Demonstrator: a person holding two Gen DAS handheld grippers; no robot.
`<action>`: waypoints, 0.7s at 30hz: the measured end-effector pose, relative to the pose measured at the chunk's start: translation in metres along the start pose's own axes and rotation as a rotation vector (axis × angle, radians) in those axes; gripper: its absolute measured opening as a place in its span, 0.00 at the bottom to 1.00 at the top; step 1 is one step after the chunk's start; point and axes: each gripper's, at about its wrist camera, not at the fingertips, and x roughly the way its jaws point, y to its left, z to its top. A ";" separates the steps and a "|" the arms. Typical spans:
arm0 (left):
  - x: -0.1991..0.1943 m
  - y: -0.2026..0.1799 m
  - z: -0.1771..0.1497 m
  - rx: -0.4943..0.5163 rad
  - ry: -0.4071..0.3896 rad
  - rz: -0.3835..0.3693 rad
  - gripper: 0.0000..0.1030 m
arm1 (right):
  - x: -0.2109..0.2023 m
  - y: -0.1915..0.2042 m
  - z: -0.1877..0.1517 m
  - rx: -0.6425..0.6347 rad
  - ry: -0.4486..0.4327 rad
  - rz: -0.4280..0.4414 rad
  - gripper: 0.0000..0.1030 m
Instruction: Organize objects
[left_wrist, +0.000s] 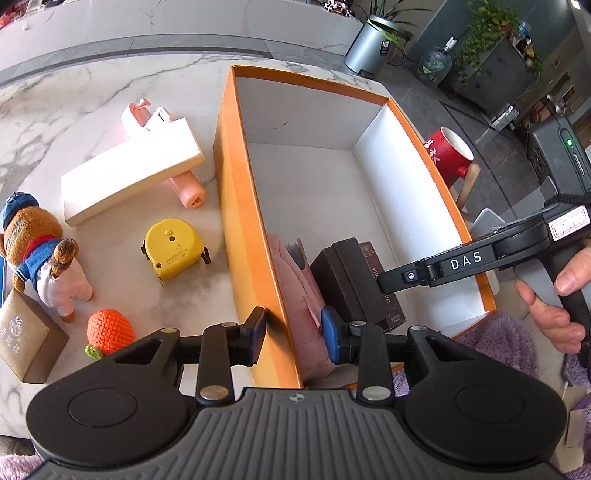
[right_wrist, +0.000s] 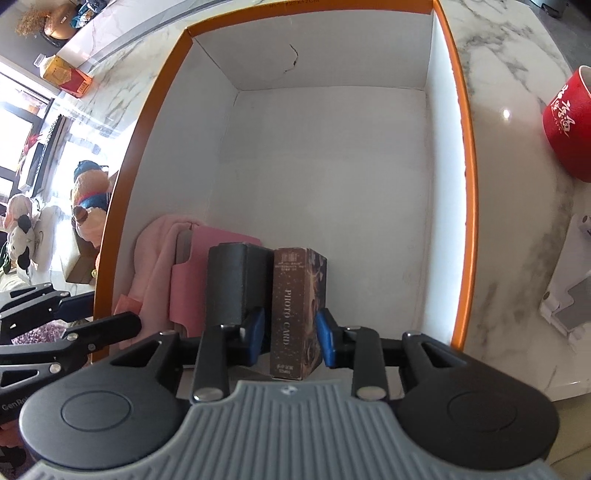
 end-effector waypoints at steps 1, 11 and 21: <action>0.000 0.000 0.000 0.001 -0.003 0.001 0.36 | -0.003 0.000 0.000 0.004 -0.012 0.005 0.33; -0.026 -0.041 0.018 0.275 -0.099 0.006 0.36 | -0.005 0.000 -0.001 0.037 -0.042 0.063 0.55; 0.047 -0.074 0.041 0.550 0.180 0.083 0.35 | 0.003 0.009 -0.008 -0.035 -0.054 0.056 0.53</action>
